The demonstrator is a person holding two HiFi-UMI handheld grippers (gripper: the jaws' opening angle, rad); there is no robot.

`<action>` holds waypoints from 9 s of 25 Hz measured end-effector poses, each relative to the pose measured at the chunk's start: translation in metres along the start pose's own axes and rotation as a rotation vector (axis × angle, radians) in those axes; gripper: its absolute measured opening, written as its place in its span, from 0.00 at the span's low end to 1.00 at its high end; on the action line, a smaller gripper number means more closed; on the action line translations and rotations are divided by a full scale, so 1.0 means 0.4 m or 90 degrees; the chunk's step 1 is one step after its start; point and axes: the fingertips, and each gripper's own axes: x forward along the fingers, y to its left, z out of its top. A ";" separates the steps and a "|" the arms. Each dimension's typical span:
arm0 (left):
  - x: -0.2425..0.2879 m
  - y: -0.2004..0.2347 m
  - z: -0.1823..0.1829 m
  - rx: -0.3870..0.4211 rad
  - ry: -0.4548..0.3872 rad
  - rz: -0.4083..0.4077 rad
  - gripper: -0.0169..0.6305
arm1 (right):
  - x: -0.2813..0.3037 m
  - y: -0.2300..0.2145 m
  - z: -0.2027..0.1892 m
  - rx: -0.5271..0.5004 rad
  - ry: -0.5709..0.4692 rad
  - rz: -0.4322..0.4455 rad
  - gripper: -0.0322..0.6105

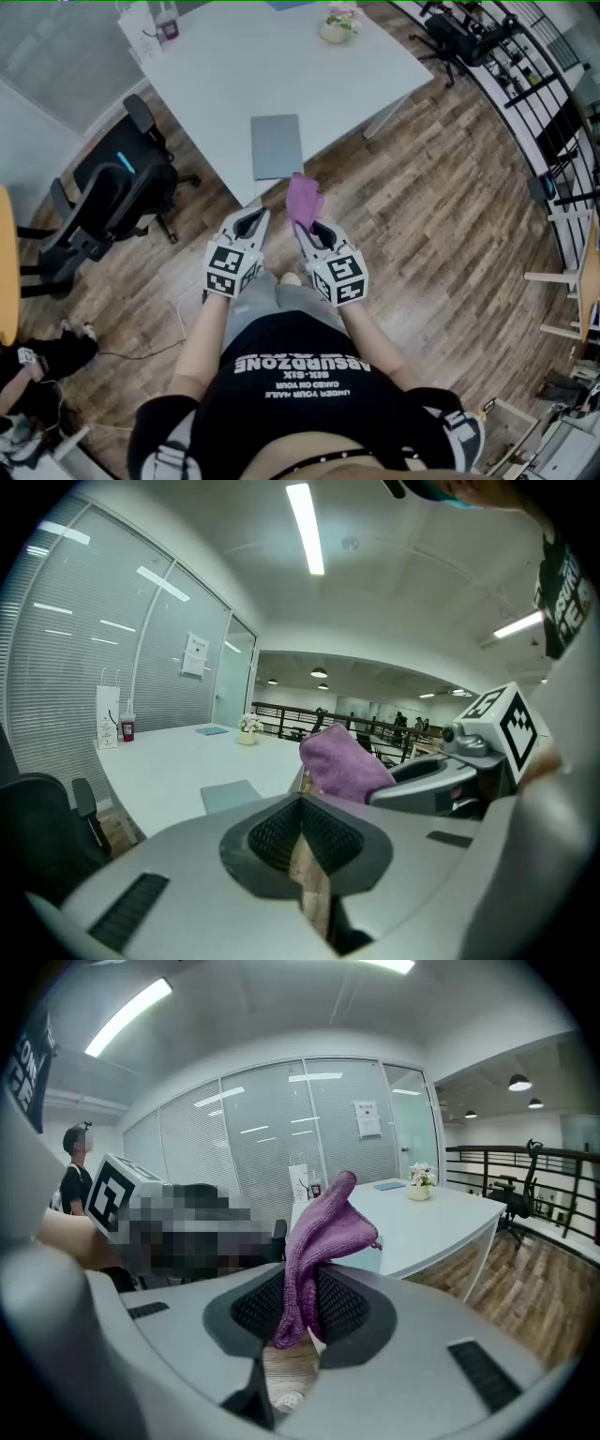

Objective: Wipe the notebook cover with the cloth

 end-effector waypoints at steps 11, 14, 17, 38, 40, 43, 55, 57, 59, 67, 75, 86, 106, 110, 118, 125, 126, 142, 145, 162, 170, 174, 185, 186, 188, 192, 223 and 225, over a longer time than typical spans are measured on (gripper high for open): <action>0.013 0.168 -0.003 -0.013 0.014 -0.031 0.05 | 0.147 0.031 0.041 0.011 0.020 -0.027 0.20; 0.028 0.209 -0.011 -0.008 0.019 -0.045 0.05 | 0.190 0.029 0.068 0.036 -0.007 -0.033 0.20; 0.050 0.244 -0.013 -0.001 0.026 -0.054 0.05 | 0.235 0.013 0.102 0.050 -0.030 -0.038 0.20; 0.361 0.436 -0.096 -0.029 0.175 -0.049 0.05 | 0.599 -0.239 0.204 0.070 0.075 0.046 0.20; 0.386 0.452 -0.108 -0.036 0.189 -0.048 0.05 | 0.638 -0.256 0.198 0.076 0.097 0.059 0.20; 0.422 0.478 -0.125 -0.041 0.212 -0.045 0.05 | 0.702 -0.280 0.195 0.083 0.122 0.075 0.20; 0.507 0.514 -0.198 -0.066 0.280 -0.050 0.05 | 0.910 -0.327 0.119 0.020 0.234 0.092 0.20; 0.513 0.515 -0.211 -0.070 0.292 -0.055 0.05 | 0.930 -0.327 0.110 0.014 0.244 0.095 0.20; 0.516 0.517 -0.224 -0.070 0.305 -0.055 0.05 | 0.947 -0.322 0.102 0.006 0.253 0.102 0.20; 0.514 0.523 -0.243 -0.071 0.309 -0.056 0.05 | 0.961 -0.312 0.053 -0.029 0.250 0.127 0.20; 0.513 0.521 -0.245 -0.049 0.309 -0.067 0.05 | 0.960 -0.345 0.061 -0.013 0.260 0.086 0.20; 0.514 0.524 -0.249 -0.084 0.305 -0.069 0.05 | 0.913 -0.442 0.051 -0.003 0.263 0.023 0.20; 0.515 0.521 -0.249 -0.065 0.291 -0.067 0.05 | 0.829 -0.556 0.033 0.038 0.242 -0.087 0.20; 0.512 0.524 -0.245 -0.062 0.294 -0.070 0.05 | 0.815 -0.548 0.023 0.042 0.238 -0.095 0.20; 0.512 0.525 -0.255 -0.057 0.291 -0.076 0.05 | 0.759 -0.529 -0.012 0.083 0.226 -0.111 0.20; 0.512 0.524 -0.249 -0.053 0.288 -0.079 0.05 | 0.744 -0.520 -0.026 0.120 0.223 -0.124 0.20; 0.512 0.524 -0.251 -0.052 0.289 -0.079 0.05 | 0.749 -0.518 -0.023 0.119 0.226 -0.124 0.20; 0.511 0.519 -0.243 -0.064 0.276 -0.060 0.05 | 0.825 -0.405 0.003 0.109 0.233 -0.082 0.20; 0.513 0.521 -0.243 -0.068 0.273 -0.058 0.05 | 0.848 -0.368 0.007 0.096 0.233 -0.064 0.20; 0.449 0.469 -0.279 -0.064 0.301 -0.044 0.05 | 0.878 -0.264 0.006 0.085 0.219 0.015 0.20; 0.413 0.455 -0.296 -0.056 0.309 -0.054 0.05 | 0.851 -0.237 -0.008 0.100 0.205 0.038 0.20; 0.411 0.428 -0.292 -0.046 0.308 -0.069 0.05 | 0.833 -0.224 -0.022 0.105 0.204 0.047 0.20; 0.405 0.389 -0.308 -0.026 0.319 -0.074 0.05 | 0.788 -0.195 -0.045 0.104 0.207 0.075 0.20; 0.405 0.390 -0.309 -0.025 0.317 -0.072 0.05 | 0.786 -0.193 -0.047 0.104 0.207 0.076 0.20; 0.404 0.391 -0.311 -0.030 0.314 -0.068 0.05 | 0.784 -0.191 -0.052 0.103 0.207 0.077 0.20; 0.405 0.389 -0.313 -0.037 0.316 -0.062 0.05 | 0.778 -0.204 -0.055 0.092 0.209 0.070 0.20; 0.404 0.390 -0.314 -0.020 0.312 -0.054 0.05 | 0.661 -0.419 -0.078 0.138 0.198 -0.070 0.20; 0.404 0.389 -0.313 -0.020 0.312 -0.055 0.05 | 0.651 -0.428 -0.081 0.143 0.195 -0.078 0.20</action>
